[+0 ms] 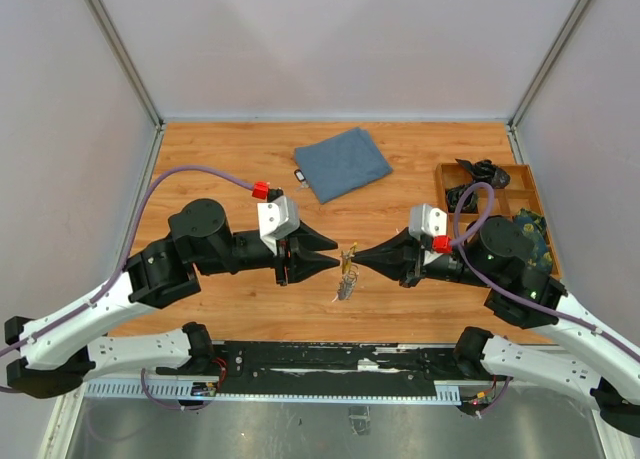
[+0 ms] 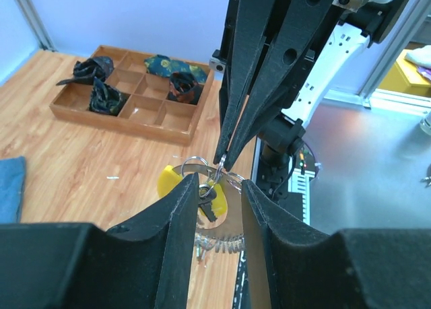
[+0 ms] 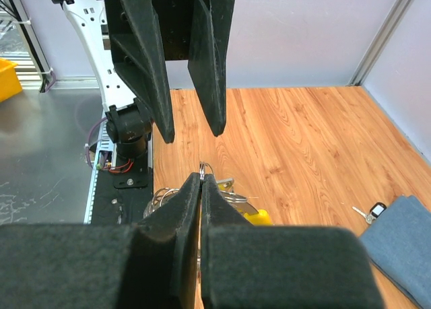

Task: Put the keys on the keyring

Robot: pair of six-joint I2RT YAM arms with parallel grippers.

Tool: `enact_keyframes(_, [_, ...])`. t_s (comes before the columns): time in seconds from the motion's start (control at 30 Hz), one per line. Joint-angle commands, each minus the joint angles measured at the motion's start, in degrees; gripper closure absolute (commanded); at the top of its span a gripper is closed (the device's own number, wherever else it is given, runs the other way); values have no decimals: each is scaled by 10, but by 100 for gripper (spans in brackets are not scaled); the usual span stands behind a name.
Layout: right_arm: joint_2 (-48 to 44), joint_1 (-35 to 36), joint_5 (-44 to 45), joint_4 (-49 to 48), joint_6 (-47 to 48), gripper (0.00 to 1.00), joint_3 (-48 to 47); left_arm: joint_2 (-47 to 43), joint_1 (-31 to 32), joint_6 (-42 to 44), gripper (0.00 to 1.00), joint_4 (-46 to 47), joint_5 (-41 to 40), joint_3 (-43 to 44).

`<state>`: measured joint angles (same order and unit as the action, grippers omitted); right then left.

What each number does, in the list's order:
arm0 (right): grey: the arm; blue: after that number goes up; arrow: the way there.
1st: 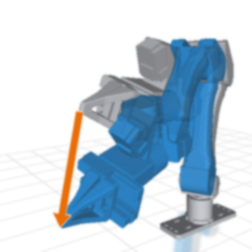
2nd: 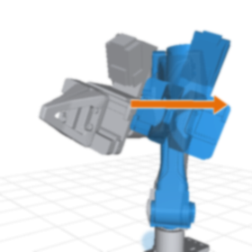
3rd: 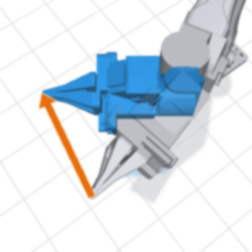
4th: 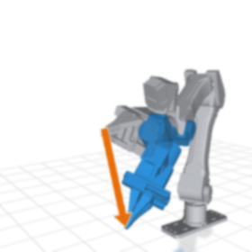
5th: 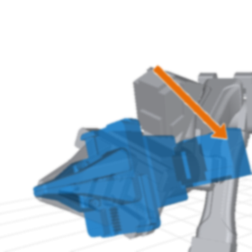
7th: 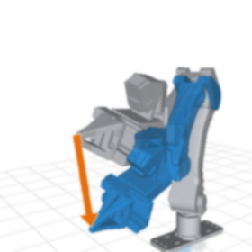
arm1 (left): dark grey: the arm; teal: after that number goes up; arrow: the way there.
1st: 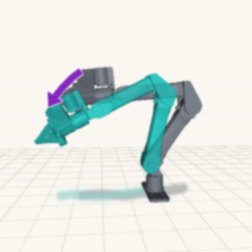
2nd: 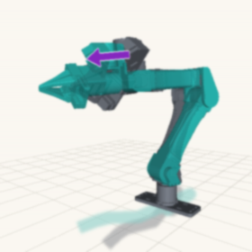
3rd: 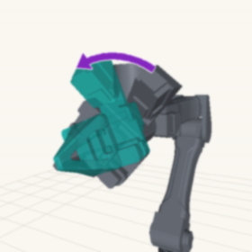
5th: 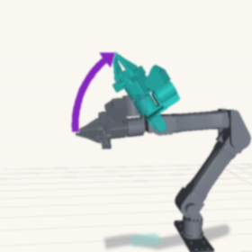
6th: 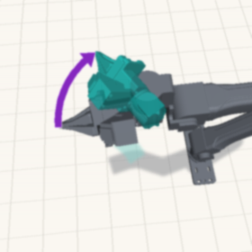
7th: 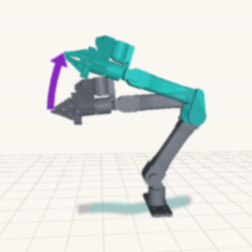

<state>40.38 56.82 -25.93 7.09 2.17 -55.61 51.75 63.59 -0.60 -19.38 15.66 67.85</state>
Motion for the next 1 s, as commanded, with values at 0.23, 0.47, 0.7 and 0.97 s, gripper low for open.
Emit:
enact_keyframes(0.23, [-16, -6, -9, -74, -16, 100, 9, -29, 7, -17, 63, 95, -12, -35])
enact_keyframes(0.47, [-21, -6, -11, -95, -27, 100, 16, -16, 7, -21, 62, 107, 6, -37])
enact_keyframes(0.7, [-25, -7, -15, -105, -33, 100, 18, 1, 7, -23, 61, 112, 21, -40])
enact_keyframes(0.97, [-31, -7, -15, -112, -38, 100, 20, 11, 7, -27, 63, 115, 28, -46])
